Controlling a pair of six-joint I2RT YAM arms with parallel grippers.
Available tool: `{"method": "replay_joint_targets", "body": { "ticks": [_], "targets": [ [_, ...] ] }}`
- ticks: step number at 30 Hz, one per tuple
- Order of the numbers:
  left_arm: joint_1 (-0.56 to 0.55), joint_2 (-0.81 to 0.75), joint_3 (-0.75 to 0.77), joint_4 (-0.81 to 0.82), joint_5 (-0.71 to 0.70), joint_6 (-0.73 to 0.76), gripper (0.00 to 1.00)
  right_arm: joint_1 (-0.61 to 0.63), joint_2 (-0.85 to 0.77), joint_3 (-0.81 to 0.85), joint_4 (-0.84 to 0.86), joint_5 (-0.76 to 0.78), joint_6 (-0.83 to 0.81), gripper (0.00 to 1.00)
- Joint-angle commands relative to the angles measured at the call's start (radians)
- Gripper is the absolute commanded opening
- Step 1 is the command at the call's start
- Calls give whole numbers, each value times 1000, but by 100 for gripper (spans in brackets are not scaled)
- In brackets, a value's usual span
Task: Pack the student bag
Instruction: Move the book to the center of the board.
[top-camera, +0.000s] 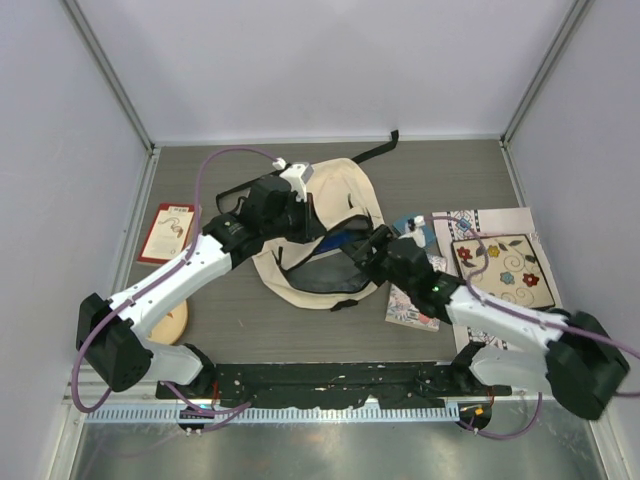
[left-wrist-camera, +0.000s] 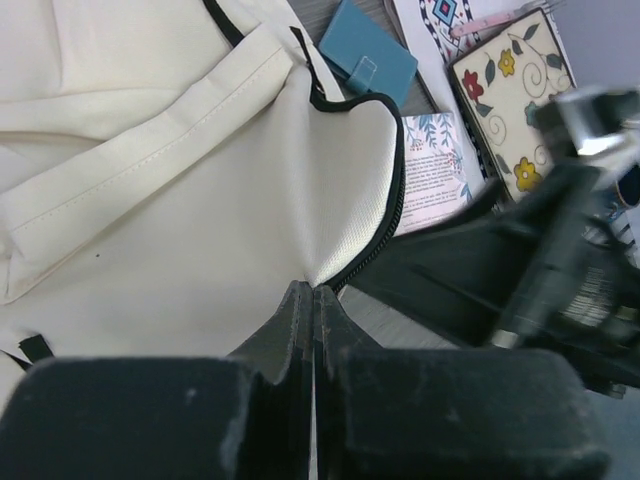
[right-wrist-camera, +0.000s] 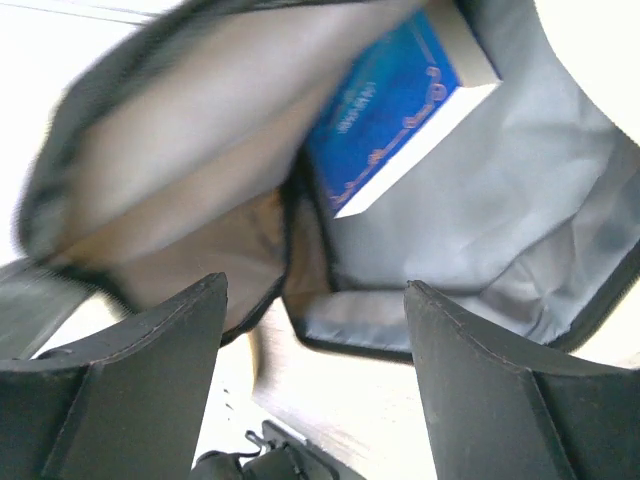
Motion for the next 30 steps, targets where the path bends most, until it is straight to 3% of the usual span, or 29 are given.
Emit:
{"method": "replay_joint_targets", "body": {
  "ticks": [1,3,4,7,8,11,14,15,19,24,30],
  "targets": [
    [5,-21,-10,26,3,3,24,20,-287,-55,-153,103,-118,77],
    [8,-34,-21,17,-3,-7,49,22,-450,-69,-224,184,-141,76],
    [8,-44,-29,14,-14,-13,68,23,-501,-68,-281,215,-153,75],
    [13,-111,-44,-15,-119,3,94,23,-629,-23,-393,326,-196,75],
    [16,-138,-43,-27,-153,14,98,23,-646,4,-408,346,-208,75],
    [68,-168,-14,-89,-253,68,100,23,-651,47,-375,355,-294,75],
    [209,-165,40,-173,-333,111,100,23,-541,91,-275,263,-365,76],
    [315,-148,61,-185,-331,117,100,25,-501,107,-239,233,-374,76],
    [552,-85,137,-261,-351,117,100,23,-268,188,-180,0,-403,76],
    [823,31,120,-172,-284,134,99,25,-82,225,-61,-163,-394,76],
    [922,252,131,-75,-307,198,100,25,62,296,-13,-289,-434,77]
  ]
}}
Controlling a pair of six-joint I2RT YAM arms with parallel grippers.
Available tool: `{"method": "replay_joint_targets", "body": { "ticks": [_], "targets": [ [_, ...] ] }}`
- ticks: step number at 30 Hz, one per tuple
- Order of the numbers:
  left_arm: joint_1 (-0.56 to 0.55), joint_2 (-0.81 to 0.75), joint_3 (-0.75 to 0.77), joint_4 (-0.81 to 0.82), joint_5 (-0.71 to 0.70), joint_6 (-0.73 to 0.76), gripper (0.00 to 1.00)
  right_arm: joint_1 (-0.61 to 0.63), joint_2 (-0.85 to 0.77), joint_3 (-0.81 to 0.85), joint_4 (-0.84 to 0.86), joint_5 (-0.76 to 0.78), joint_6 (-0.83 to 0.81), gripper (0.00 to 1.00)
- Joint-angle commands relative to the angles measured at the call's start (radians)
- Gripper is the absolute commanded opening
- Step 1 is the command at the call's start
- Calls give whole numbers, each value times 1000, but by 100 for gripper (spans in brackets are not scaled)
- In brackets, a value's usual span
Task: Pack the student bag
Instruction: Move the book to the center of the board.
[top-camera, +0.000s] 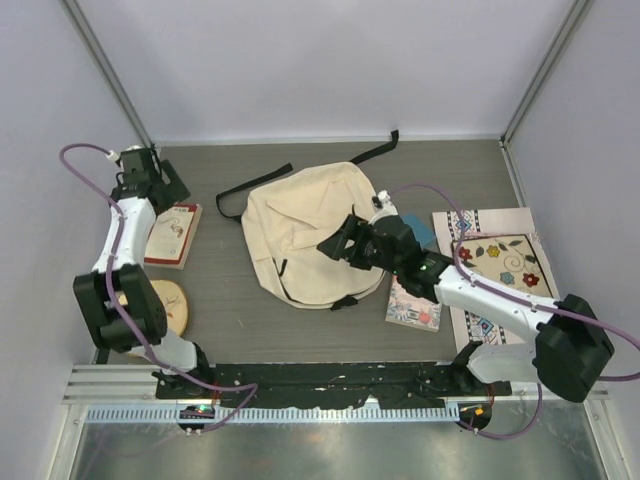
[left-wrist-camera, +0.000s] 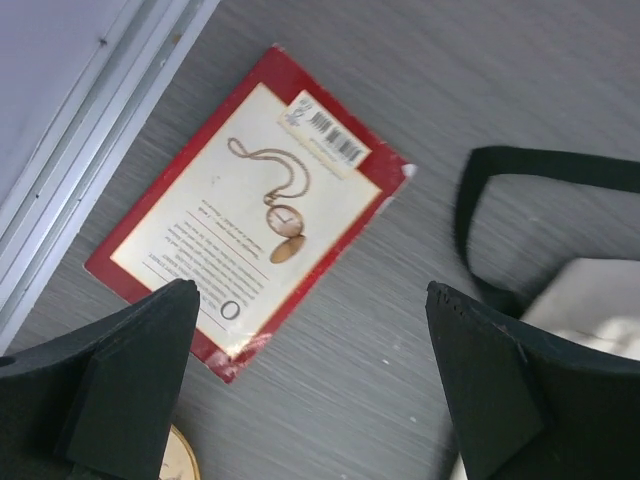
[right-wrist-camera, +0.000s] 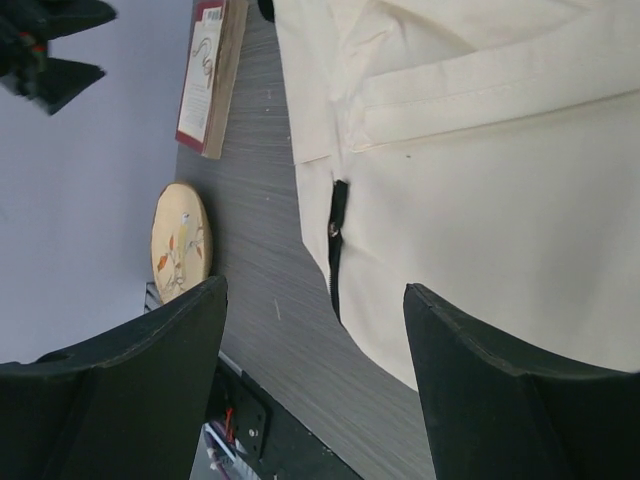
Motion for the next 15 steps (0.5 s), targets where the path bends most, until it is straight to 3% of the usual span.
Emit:
{"method": "replay_joint_targets", "body": {
  "ticks": [1,5,15],
  "targets": [
    [44,116,23,120,0,79,100,4,82,117,104,-129,-63,77],
    [100,283,93,165,67,107,100,4,150,163,124,-148,-66,76],
    [196,488,210,208,164,148,99,4,294,185,213,-231,-36,77]
  ]
}}
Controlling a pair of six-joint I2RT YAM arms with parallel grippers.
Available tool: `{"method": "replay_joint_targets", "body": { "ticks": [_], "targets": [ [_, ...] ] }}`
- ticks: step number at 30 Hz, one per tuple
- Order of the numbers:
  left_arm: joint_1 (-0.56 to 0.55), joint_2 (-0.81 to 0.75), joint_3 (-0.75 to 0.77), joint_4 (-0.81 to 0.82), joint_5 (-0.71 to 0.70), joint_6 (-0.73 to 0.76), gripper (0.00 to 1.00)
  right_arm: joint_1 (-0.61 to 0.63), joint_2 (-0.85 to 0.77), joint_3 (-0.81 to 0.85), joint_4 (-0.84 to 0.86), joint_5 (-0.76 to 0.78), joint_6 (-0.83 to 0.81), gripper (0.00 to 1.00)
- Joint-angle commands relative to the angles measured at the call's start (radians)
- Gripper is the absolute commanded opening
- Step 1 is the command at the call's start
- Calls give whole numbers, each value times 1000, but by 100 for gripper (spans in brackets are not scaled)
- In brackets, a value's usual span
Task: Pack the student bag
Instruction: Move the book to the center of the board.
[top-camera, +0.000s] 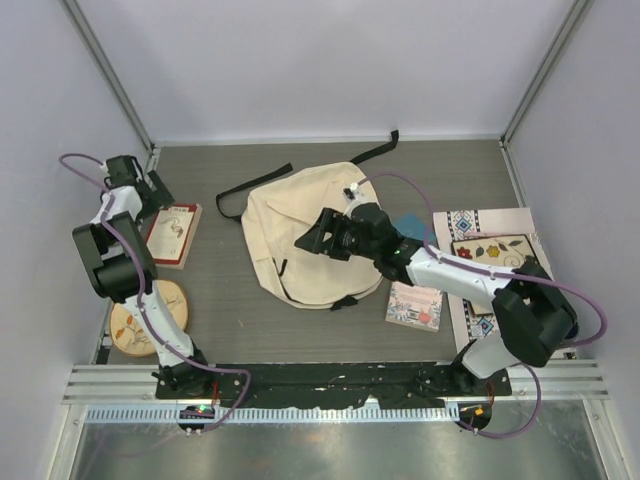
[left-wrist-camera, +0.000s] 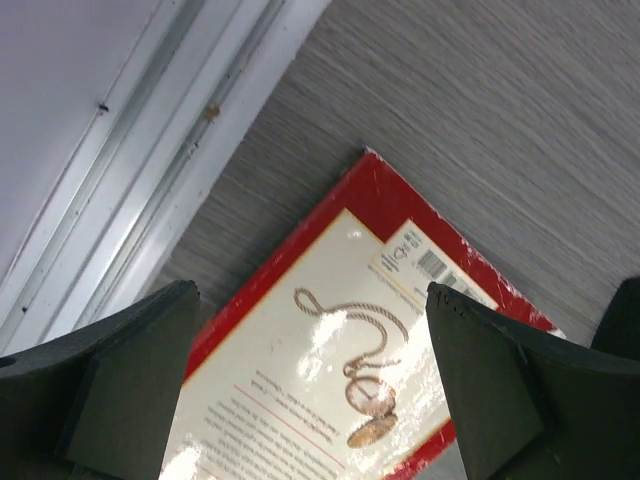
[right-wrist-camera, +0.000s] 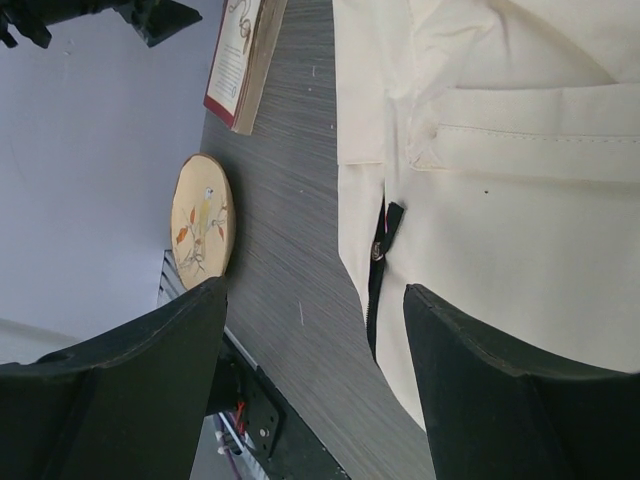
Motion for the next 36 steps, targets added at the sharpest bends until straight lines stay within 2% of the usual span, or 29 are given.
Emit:
{"method": "replay_joint_targets", "body": {
  "ticks": [1,5,9,16,19,23,28,30,36],
  "targets": [
    [20,55,54,68,48,24,99,3,56,40,96,-67,9,77],
    [40,73,16,92,163,-22,100,3,111,83,100,-108,8,77],
    [40,81,-7,72,204,-33,100,3,162,136,82,-119,-14,77],
    [42,69,-59,37,322,-85,91,4,292,271,54,-138,-20,77],
    [36,28,-137,75,374,-146,88,15,345,325,50,-118,-16,76],
    [20,-23,-251,94,396,-202,88,53,437,438,22,-115,-6,76],
    [-6,-49,-299,57,342,-231,87,131,535,529,-19,-66,4,76],
    [-18,-54,-305,32,341,-237,83,147,578,580,-42,-47,8,76],
    [-56,-152,-412,63,304,-301,83,179,688,698,-82,-27,26,76]
  ]
}}
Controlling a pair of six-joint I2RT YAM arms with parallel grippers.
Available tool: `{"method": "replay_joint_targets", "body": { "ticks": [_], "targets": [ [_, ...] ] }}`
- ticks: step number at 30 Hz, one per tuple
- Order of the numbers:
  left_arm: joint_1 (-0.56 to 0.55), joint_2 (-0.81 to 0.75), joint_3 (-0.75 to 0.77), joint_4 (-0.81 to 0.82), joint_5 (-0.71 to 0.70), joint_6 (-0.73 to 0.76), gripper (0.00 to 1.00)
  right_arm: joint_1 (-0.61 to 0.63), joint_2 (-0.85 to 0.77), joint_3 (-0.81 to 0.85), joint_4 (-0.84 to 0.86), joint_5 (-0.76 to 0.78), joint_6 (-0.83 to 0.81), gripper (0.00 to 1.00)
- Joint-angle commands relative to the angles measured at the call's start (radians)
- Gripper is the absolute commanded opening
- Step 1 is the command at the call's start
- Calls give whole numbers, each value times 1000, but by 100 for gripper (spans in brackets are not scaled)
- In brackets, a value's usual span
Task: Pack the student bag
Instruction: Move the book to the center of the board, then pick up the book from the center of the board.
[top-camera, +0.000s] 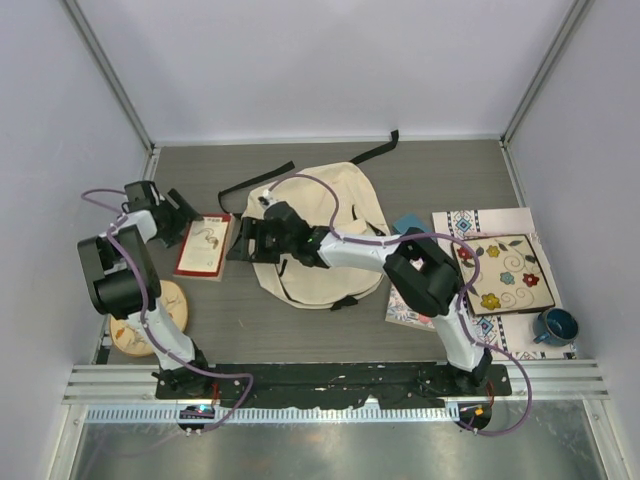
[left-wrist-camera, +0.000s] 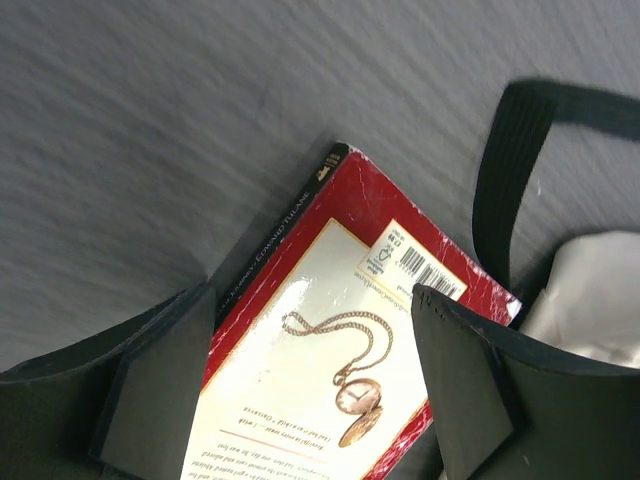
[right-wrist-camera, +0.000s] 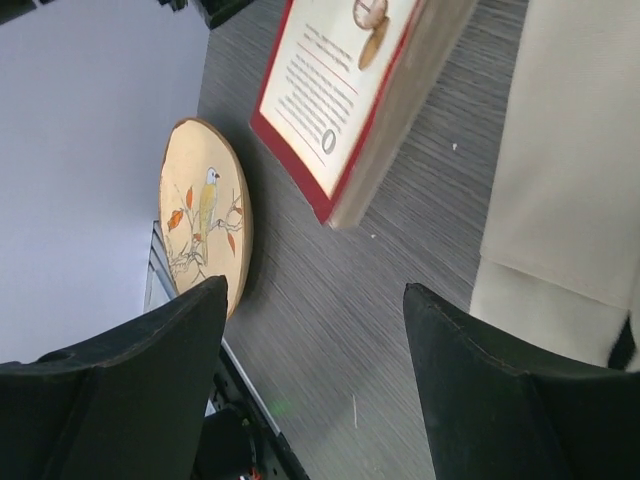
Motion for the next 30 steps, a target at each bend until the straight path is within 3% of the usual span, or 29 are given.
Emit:
{"method": "replay_joint_targets", "body": {
  "ticks": [1,10,12,18,22,28,30],
  "targets": [
    [-33,-50,-135,-99,-17,-83,83,5,77,117,-27,34,14,76],
    [-38,-143,-223,-71,-28,-126,82,21,239,299,-148,126,20,76],
    [-38,-148,-232,-56,-14,-129,82,22,278,323,-148,121,18,68],
    [-38,-154,-260,-28,12,-136,77,27,278,340,-78,83,1,59],
    [-38,-162,-286,-5,14,-148,76,30,247,330,-44,87,-28,47],
    [-38,-177,-300,16,41,-163,75,31,263,359,-12,38,-14,43],
    [-38,-182,-303,18,43,-166,74,31,272,353,23,29,9,32]
  ]
}}
